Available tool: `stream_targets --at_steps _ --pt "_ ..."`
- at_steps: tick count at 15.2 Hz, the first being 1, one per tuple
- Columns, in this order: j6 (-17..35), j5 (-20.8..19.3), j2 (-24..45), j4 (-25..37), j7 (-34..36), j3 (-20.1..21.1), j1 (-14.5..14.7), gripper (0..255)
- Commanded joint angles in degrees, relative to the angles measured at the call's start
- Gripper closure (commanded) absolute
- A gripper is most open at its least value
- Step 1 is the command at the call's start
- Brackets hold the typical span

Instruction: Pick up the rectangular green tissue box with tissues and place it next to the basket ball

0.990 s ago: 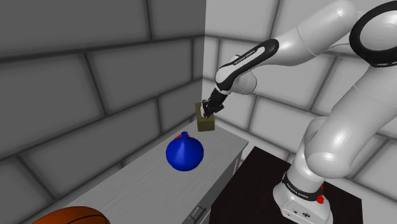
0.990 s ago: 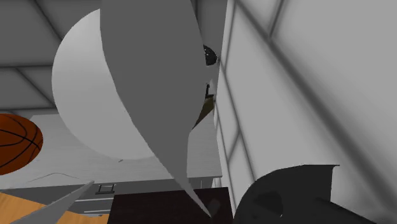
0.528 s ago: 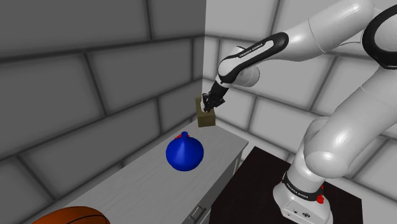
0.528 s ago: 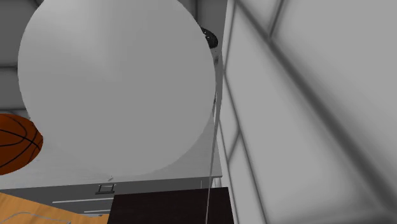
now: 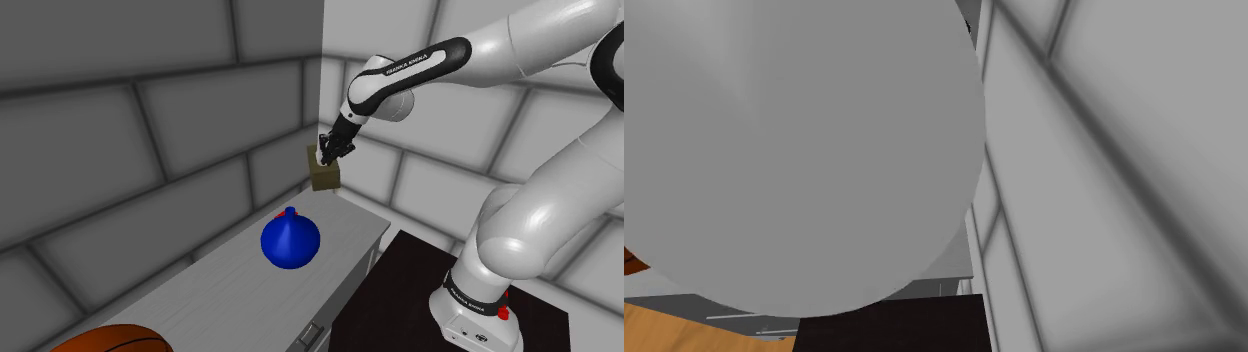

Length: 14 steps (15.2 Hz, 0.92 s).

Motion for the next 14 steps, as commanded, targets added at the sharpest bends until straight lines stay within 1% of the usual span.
stream_targets --at_steps 1,14 --pt "-1.6 -0.66 -0.63 0.99 0.63 0.1 -0.33 255" --pt "-11.67 -3.69 -4.03 8.05 4.69 1.1 -1.55 255"
